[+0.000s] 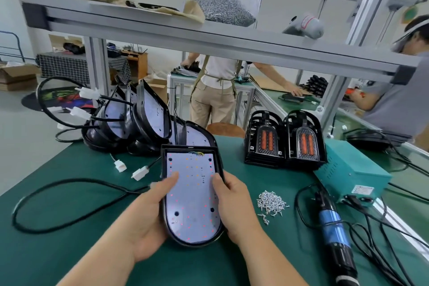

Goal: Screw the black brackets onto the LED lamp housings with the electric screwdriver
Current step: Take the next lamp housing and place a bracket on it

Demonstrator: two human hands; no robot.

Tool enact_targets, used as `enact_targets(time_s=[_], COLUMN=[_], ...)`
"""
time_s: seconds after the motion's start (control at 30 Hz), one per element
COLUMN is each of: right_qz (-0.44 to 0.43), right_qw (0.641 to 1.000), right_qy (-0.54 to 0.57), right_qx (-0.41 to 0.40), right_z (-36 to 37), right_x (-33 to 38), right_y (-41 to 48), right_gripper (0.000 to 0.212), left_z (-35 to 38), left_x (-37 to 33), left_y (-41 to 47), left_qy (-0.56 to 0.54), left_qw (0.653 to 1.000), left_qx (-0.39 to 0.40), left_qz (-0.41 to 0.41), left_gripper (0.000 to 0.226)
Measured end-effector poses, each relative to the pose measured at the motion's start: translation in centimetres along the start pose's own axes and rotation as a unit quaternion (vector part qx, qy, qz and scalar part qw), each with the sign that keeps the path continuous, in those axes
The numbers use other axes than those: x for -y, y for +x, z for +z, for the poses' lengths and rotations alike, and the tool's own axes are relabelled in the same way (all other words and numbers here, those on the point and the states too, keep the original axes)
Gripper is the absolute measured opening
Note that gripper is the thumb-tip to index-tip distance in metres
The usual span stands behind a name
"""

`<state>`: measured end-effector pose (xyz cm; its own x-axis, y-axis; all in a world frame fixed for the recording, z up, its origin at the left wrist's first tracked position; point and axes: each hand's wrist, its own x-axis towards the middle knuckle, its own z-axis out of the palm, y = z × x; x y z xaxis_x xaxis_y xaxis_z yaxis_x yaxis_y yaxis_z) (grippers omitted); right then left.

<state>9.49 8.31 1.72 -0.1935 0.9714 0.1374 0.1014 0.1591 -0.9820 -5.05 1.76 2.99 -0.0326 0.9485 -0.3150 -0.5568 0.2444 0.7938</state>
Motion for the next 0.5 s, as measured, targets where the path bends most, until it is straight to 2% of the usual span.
enact_targets(time_s=[0.03, 0.13, 0.17, 0.27, 0.37, 0.43, 0.5], right_qz=[-0.015, -0.013, -0.008, 0.010, 0.043, 0.044, 0.033], right_qw=[1.000, 0.996, 0.995, 0.987, 0.976, 0.962, 0.939], right_qy=[-0.026, -0.083, -0.102, -0.132, -0.128, -0.186, -0.261], right_qx=[0.006, 0.003, -0.005, -0.086, -0.173, -0.197, -0.219], right_z=[0.0, -0.2, -0.5, -2.0, -3.6, -4.9, -6.4], right_x=[0.1, 0.4, 0.4, 1.0, 1.6, 2.0, 2.8], right_y=[-0.1, 0.1, 0.4, 1.8, 4.6, 6.9, 9.2], right_gripper=[0.047, 0.039, 0.044, 0.055, 0.042, 0.029, 0.033], left_z=[0.0, -0.6, -0.8, -1.1, -1.1, -1.1, -1.2], left_x=[0.4, 1.0, 1.1, 1.3, 1.5, 1.5, 1.5], left_y=[0.4, 1.2, 1.4, 1.9, 2.5, 2.6, 2.6], left_qy=[-0.014, -0.021, -0.011, 0.048, 0.077, 0.089, 0.100], left_qw=[1.000, 1.000, 1.000, 0.998, 0.995, 0.994, 0.993], left_qx=[0.000, -0.018, -0.023, -0.039, -0.056, -0.059, -0.059], left_qz=[0.002, 0.009, 0.009, 0.005, 0.011, 0.023, 0.038], left_gripper=[0.046, 0.040, 0.035, 0.027, 0.025, 0.024, 0.023])
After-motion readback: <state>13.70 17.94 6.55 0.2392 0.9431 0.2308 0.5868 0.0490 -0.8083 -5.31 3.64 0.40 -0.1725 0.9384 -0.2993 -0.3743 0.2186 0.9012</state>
